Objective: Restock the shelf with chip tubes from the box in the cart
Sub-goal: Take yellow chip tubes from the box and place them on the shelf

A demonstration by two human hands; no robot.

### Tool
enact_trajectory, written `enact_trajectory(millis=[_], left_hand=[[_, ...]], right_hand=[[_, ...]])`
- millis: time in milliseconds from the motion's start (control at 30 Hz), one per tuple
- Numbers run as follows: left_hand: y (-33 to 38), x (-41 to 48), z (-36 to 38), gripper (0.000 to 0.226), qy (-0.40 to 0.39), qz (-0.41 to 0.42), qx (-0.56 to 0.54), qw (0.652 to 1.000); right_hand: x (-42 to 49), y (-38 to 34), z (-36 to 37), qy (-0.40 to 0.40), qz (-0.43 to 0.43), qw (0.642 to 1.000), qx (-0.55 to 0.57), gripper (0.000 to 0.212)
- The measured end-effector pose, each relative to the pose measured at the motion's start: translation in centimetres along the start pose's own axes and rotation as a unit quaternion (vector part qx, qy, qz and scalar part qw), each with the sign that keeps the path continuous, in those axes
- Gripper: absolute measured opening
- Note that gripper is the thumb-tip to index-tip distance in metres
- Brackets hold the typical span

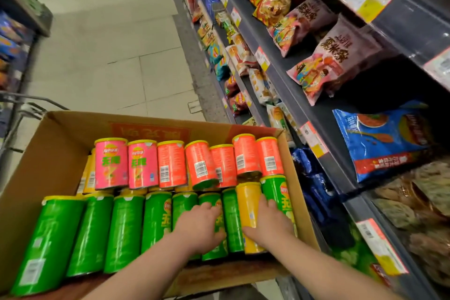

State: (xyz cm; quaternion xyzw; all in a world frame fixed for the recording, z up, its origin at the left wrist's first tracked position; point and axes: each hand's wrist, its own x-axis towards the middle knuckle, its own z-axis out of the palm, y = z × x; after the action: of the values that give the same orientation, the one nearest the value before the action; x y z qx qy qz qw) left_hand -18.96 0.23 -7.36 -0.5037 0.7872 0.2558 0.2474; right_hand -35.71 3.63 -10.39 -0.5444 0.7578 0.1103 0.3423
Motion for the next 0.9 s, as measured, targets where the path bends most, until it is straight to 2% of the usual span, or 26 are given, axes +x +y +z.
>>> enact_trajectory(millis=[100,200,367,500,600,667,800,900], left_hand=[[0.7,1.3,0.8,0.066,-0.029,-0.031,-0.116,0.992],[1.8,2.8,1.4,0.076,-0.05,-0.07,-0.233,0.969],[4.0,4.5,1.8,0.07,-0.047,-0.122,-0.37,0.92],[5.1,5.2,2.8,0.081,-0.042,-0.158,-0.412,0.896],[5.6,5.4,3.2,0.084,-0.033,-0.165,-0.41,0.896],[5.9,5.5,3.3,0.081,-0.029,-0.166,-0.43,0.887],[5.6,5.3,3.3,0.078,-0.034,-0.167,-0.477,0.862],[4.9,4.7,3.3,0.083,-0.039,-0.169,-0.48,0.86]], right_hand=[[0.2,0.2,0.0,-0.012,-0.005,1.0,0.018,0.095],[0.2,0.6,-0.1,-0.027,-0.017,0.999,0.039,0.094],[0.1,1.7,-0.5,-0.05,-0.058,0.992,0.101,0.069],[-0.1,2.8,-1.1,-0.038,-0.076,0.987,0.133,0.055],[-0.2,3.3,-0.8,0.036,-0.078,0.992,0.095,0.044],[-0.1,3.7,-0.5,0.068,-0.057,0.991,0.098,0.051],[0.4,4.3,0.0,0.066,0.012,0.982,0.175,0.081],[0.9,4.8,-0.1,0.073,0.023,0.983,0.164,0.088]])
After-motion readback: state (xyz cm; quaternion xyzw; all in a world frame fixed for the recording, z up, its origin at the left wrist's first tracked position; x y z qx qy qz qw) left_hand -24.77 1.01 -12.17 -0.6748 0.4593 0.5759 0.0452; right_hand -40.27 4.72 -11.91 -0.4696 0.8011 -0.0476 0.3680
